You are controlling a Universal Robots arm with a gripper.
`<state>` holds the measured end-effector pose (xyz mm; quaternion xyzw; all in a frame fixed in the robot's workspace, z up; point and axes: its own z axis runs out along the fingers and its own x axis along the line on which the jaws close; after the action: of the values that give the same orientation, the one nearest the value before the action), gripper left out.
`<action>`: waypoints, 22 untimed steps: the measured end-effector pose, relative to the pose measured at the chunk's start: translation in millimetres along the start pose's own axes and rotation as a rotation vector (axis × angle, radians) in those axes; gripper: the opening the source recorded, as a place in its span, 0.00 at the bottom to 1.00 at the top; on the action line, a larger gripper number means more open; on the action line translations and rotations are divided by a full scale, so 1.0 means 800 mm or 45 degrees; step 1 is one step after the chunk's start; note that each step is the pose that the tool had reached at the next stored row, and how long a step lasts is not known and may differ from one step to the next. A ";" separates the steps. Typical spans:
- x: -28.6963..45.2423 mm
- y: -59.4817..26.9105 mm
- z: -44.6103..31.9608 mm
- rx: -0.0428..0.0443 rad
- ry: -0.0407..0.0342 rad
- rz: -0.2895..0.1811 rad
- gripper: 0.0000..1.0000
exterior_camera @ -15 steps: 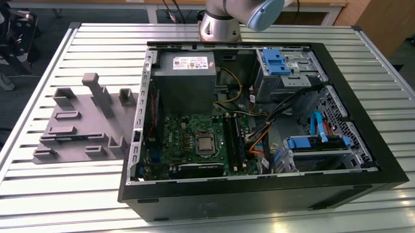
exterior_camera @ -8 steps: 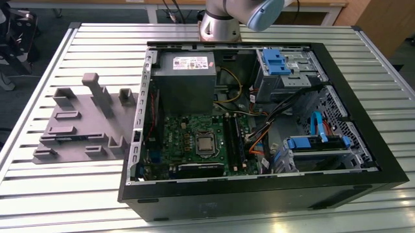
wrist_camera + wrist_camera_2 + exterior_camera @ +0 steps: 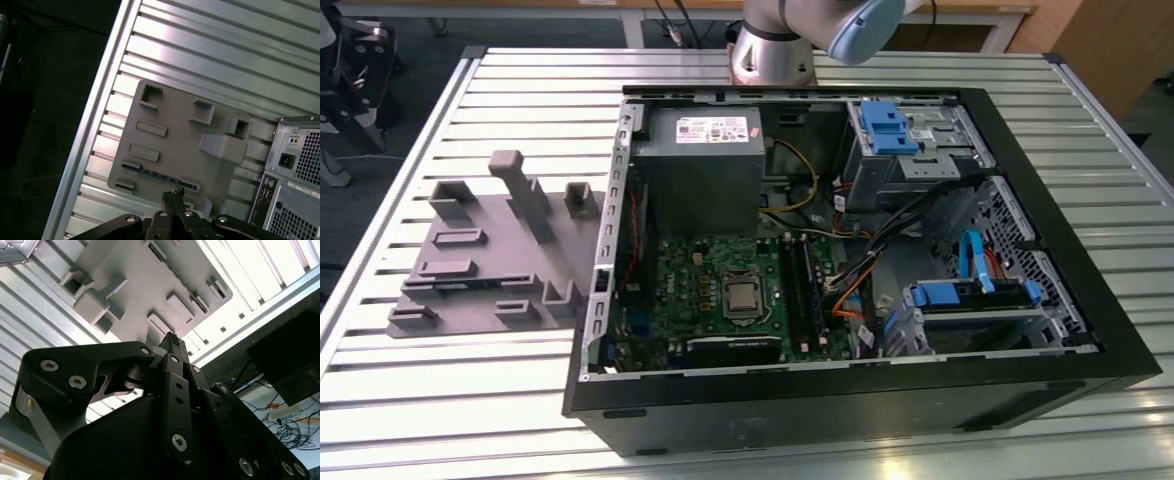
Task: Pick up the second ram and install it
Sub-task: 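Pick up the second ram and move it above second insertion slot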
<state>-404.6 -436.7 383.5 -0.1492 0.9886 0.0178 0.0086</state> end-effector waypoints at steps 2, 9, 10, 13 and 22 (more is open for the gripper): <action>0.0000 0.000 0.0000 0.000 0.0003 -0.007 0.11; 0.0000 0.000 0.0000 -0.001 0.0012 -0.035 0.11; 0.0000 0.000 0.0000 -0.001 0.0012 -0.038 0.11; 0.0000 0.000 0.0000 -0.001 0.0016 -0.050 0.11; 0.0000 0.000 0.0000 -0.002 0.0028 -0.087 0.11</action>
<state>-404.6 -436.7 383.5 -0.1831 0.9829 0.0181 0.0080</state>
